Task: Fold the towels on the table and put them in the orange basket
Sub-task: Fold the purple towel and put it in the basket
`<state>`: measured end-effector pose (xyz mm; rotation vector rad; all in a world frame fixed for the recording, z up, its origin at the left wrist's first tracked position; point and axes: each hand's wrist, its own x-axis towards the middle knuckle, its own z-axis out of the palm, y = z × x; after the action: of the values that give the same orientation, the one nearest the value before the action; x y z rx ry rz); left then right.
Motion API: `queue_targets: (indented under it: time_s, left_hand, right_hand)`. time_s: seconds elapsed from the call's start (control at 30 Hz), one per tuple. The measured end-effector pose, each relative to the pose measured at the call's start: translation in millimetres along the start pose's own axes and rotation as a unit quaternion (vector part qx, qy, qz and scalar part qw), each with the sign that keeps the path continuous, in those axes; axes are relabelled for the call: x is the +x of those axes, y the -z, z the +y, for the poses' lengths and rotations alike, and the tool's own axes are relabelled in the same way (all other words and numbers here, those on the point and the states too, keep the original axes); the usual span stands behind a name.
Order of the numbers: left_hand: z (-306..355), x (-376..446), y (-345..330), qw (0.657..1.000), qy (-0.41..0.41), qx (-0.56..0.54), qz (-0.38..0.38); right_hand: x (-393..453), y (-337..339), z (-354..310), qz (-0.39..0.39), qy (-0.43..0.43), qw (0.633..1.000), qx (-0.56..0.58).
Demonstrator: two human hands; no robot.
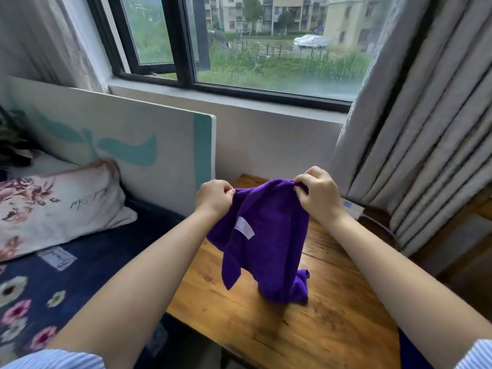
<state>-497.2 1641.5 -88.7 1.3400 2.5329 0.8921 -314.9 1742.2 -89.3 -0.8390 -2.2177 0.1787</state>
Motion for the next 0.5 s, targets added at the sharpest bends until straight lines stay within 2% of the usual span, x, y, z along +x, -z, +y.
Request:
queue_targets:
  time_s: [0.17,0.37,0.5]
  left_hand:
    - [-30.2,47.1,-25.5,0.999,-0.011,0.028,-0.040]
    - [-67.9,87.8,-59.0,0.993,-0.067,0.047,-0.090]
    - [-106.9,86.0,-94.3,0.971,-0.094,0.119,-0.184]
  right_hand:
    - [3.3,-54.0,24.9,0.006,-0.006,1.000,0.009]
    - [0.6,-117.3,45.4,0.020,-0.097,0.995,0.019]
    - [-43.9,-154.4,48.8,-0.050,-0.139,0.989,0.021]
